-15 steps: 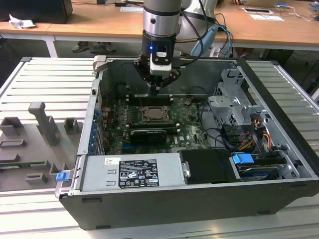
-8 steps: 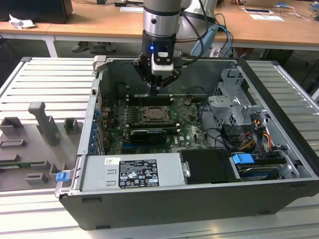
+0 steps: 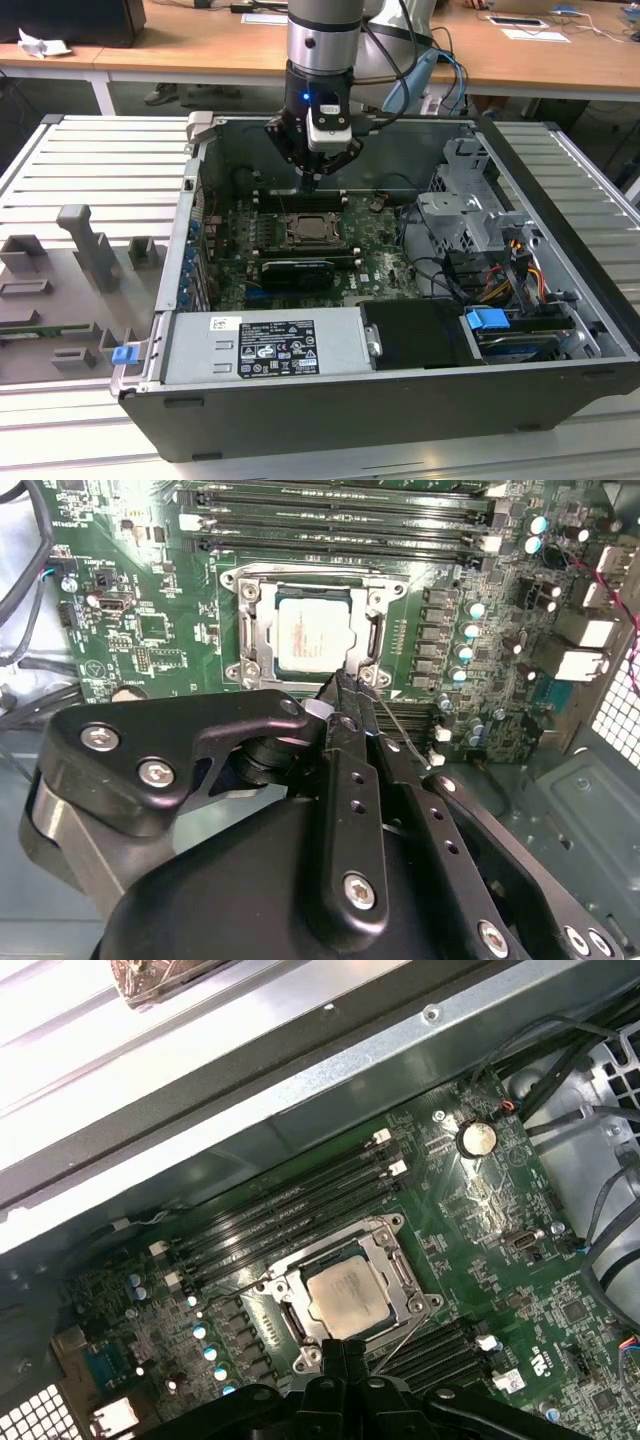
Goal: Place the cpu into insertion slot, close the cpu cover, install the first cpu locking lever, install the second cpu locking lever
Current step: 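Install the first cpu locking lever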
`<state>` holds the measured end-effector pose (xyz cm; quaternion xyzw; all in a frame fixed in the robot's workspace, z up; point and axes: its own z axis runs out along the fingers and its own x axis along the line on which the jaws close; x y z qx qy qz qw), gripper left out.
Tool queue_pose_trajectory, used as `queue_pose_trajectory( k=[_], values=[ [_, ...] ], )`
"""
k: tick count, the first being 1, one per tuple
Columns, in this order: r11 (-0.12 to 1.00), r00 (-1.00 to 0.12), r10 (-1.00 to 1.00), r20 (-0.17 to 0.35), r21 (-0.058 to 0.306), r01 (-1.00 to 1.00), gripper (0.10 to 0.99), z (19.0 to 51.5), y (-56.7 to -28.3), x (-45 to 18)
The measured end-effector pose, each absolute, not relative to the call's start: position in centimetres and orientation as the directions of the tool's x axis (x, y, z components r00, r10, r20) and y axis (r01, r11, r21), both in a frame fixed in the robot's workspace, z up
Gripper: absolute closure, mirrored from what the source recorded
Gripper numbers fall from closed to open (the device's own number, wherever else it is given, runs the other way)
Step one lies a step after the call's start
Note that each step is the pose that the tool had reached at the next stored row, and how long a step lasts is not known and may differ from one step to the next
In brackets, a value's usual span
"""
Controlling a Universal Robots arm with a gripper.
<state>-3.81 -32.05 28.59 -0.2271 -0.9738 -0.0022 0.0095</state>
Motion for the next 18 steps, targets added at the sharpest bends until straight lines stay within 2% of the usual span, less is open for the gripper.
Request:
queue_pose_trajectory(
  k=[18],
  values=[
    [0.937,-0.937,0.348,0.020,0.000,0.348,0.980,28.59,-32.05,-3.81]
  ],
)
